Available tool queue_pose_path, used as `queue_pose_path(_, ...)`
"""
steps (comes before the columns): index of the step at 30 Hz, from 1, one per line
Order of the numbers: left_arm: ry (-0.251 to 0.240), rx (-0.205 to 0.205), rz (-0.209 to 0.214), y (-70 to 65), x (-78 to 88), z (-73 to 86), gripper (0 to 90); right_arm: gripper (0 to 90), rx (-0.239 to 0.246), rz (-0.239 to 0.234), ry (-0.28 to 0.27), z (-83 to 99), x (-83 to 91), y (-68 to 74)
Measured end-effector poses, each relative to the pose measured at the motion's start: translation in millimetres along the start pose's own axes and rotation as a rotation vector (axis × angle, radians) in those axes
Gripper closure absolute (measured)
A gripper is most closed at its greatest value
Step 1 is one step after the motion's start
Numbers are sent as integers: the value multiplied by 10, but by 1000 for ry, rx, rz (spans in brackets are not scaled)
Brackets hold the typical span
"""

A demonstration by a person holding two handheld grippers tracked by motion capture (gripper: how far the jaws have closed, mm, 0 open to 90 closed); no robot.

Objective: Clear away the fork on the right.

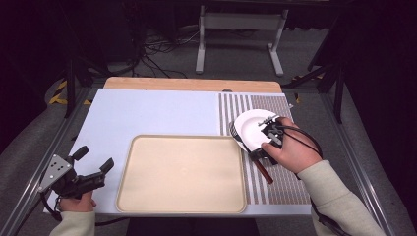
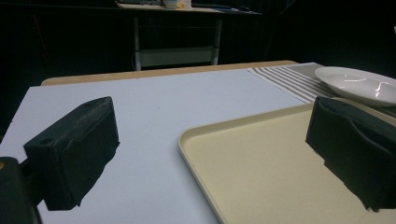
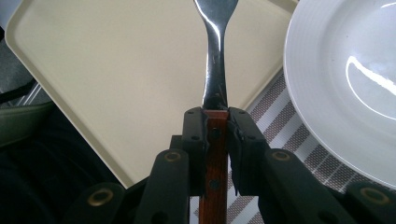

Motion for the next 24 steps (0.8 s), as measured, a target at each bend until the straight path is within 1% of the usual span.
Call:
queue_pose_path(1,4,-7,1,2,2,0,30,779,-7,0,1,-7,-14,8)
queue_pose_path(6,5,-8,0,2,1,0,30,778,-33,3,21,-34,-123,45)
queue_pose_path(8,5,-9,0,3,2,0,30,778,-33,-8,31,-43,-177,52)
queue_pose_path(10,2,-3,-2,2,2,0,30,778,-37,6,35,-57,-236,47)
queue_pose_path(12,2,-1,-3,7,1,1,30,778,-52,-4,36,-68,-277,64)
queue_pose_path(15,3,-2,-4,7,0,0,30,778,-68,-7,43,-88,-341,90)
queue_pose_path(19,2,-3,-5,7,3,-1,30,778,-98,-20,45,-111,-389,125)
queue_pose_path(24,2,-2,-6,11,4,-2,30,778,-115,-26,65,-112,-464,143)
Point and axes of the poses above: each handheld gripper's, and its own axes: x roughly backward along the jaws, z roughly out of its underside, y roughly to its left, the point moved 7 cm from there along -x, roughly forward along the jaws, and after that the axes turned 3 degrees about x, right-handed, at the moved point
